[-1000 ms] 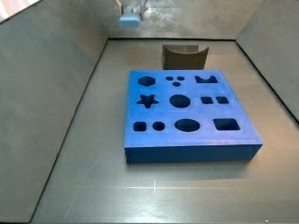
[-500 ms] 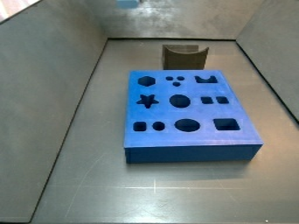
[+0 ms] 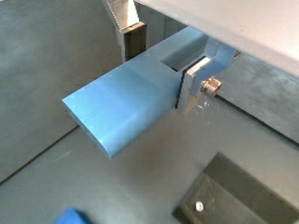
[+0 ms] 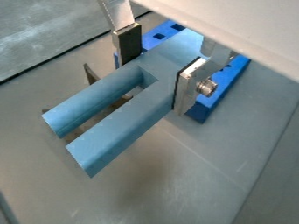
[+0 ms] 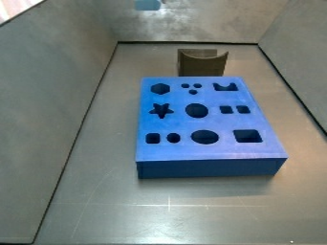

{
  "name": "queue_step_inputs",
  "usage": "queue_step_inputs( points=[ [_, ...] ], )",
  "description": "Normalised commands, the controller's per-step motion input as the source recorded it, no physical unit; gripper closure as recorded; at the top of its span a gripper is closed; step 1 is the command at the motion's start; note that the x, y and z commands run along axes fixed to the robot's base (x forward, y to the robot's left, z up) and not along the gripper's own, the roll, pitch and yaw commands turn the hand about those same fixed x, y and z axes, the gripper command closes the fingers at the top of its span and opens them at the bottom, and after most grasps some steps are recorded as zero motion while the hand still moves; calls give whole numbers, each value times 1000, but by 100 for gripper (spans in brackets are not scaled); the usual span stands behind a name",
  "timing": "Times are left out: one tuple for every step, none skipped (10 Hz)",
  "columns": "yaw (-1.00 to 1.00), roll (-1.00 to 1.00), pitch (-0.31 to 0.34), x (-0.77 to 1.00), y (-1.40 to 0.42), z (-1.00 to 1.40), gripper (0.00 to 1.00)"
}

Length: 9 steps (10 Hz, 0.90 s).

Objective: Pick up the square-circle object. Move up. Rotate the square-circle object. Place the square-circle object on the fixture. Regrasp the square-circle object. Move to above the board. Insert the square-circle object.
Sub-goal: Place the square-circle object on the fixture.

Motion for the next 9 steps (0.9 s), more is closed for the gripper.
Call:
queue_step_inputs(
  points=[
    [37,113,178,1000,-332,24,100],
    [38,115,172,1000,-274,30,100],
    [37,118,165,1000,-247,27,100],
    [38,123,160,1000,-197,18,100],
    [37,125,163,1000,-166,22,100],
    [37,131,160,1000,-121,18,100],
    [39,134,163,1000,-96,11,100],
    [39,138,167,935,-69,14,100],
    [41,140,177,848,-49,16,100]
  ],
)
